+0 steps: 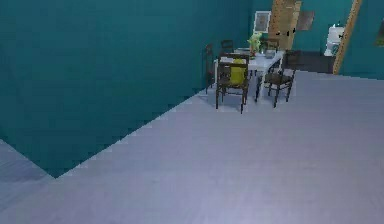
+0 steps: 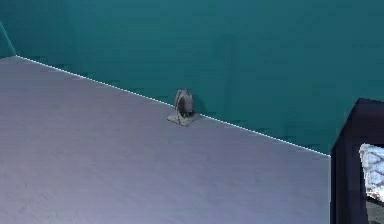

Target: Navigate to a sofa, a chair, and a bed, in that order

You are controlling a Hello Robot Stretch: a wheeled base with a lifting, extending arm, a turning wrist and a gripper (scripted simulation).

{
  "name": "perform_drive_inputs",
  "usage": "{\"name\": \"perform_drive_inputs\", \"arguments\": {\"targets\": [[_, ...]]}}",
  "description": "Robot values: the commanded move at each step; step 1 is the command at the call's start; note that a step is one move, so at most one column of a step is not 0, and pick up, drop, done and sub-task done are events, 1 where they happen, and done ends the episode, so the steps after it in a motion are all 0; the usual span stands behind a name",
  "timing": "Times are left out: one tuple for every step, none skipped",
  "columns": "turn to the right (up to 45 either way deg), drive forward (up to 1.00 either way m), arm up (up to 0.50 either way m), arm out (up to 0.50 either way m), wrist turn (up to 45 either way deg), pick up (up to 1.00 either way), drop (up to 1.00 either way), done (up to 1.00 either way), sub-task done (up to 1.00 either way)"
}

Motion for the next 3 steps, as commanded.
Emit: {"name": "perform_drive_inputs", "arguments": {"targets": [[0.0, 1.00, 0.00, 0.00, 0.0, 0.00, 0.00, 0.00, 0.00], [0.0, 1.00, 0.00, 0.00, 0.0, 0.00, 0.00, 0.00, 0.00], [-3.0, 0.00, 0.00, 0.00, 0.0, 0.00, 0.00, 0.00, 0.00]]}}
